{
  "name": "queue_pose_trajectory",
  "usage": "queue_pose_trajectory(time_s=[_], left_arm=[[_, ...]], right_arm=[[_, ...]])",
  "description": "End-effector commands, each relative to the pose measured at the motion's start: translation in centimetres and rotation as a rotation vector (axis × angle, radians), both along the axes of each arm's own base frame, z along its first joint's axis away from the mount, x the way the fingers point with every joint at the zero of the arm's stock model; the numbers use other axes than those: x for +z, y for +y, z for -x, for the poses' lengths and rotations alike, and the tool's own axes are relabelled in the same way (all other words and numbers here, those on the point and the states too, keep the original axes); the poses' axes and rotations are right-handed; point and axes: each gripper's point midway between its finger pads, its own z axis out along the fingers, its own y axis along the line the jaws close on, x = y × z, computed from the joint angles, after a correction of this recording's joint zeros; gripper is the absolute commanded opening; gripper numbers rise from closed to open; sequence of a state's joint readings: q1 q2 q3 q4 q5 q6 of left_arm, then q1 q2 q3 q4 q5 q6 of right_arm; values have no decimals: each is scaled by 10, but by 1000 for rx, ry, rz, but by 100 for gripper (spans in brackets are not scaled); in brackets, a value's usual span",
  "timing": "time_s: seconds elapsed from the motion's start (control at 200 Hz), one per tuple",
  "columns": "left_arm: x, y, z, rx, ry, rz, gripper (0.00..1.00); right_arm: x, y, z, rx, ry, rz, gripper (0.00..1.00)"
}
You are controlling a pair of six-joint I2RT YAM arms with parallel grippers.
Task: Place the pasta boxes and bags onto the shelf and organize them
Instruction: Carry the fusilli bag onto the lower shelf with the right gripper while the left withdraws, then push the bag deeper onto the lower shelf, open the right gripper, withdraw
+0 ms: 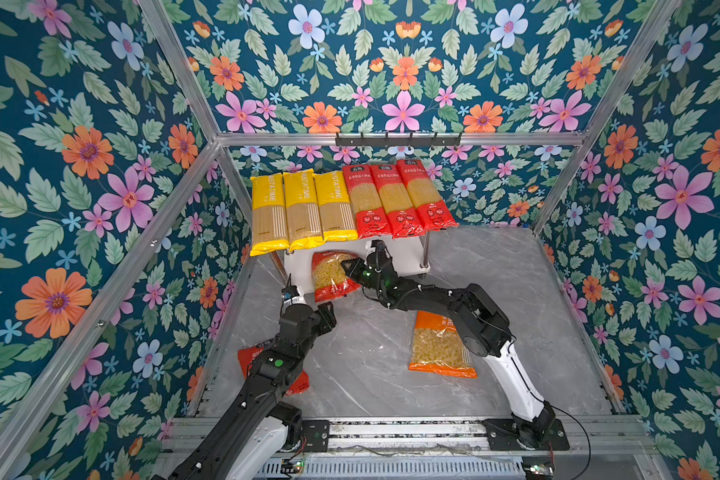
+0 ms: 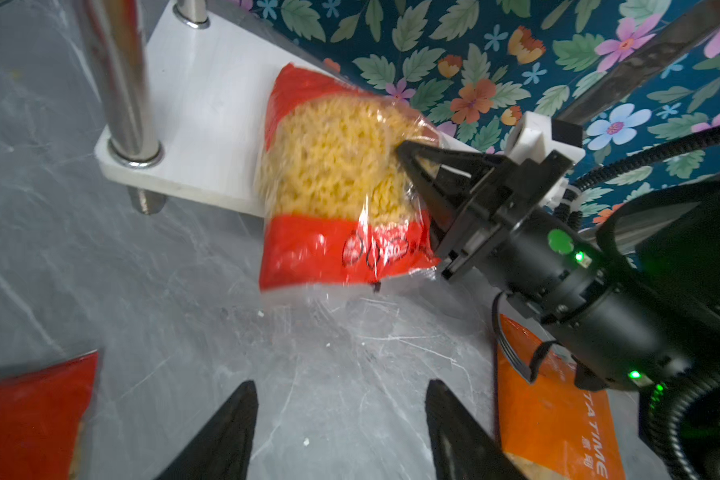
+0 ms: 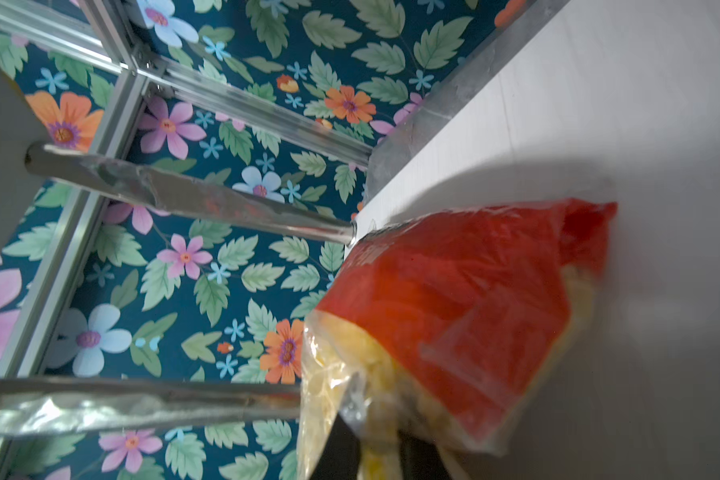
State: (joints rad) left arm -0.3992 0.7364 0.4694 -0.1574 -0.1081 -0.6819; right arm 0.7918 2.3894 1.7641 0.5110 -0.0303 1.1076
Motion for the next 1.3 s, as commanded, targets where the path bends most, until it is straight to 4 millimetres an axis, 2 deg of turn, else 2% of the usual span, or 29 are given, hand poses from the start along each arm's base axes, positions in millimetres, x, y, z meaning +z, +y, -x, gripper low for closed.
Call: queue_pose_trajectory(time_s=[0.0,0.05,0.145,0.255,0.315,0.445,0.515,0.615,0.835,0.945,1.045,1.295], left_arm=[[-8,12,7,60,38,-11,67],[-11,14,9,68,49,-17,67],[-19,17,15,75,79,-17,67],[-33,16,21,76,105,15,66],[-38,10,23,52,104,34,65],[-58,-5,31,12,141,37,65],[-67,-15,36,-6,153,46,65],[-75,-29,41,-37,150,73,65],[-90,-39,48,-45,167,86,65],[-96,-44,49,-56,167,112,64],[-98,-50,48,-69,179,98,64],[-95,-59,46,-92,172,94,64]], right_arm=[[11,14,-13,-56,4,-72,0],[9,24,-11,-39,2,-73,3],[8,36,-2,36,20,-60,24],[7,32,15,112,31,-2,44],[8,23,21,118,29,11,47],[-9,3,24,98,71,28,49],[-16,1,25,99,82,41,44],[-23,7,20,108,86,43,24],[-46,31,8,154,100,94,6],[-58,45,9,212,117,125,2],[-60,53,10,256,120,133,0],[-56,65,10,361,114,155,0]])
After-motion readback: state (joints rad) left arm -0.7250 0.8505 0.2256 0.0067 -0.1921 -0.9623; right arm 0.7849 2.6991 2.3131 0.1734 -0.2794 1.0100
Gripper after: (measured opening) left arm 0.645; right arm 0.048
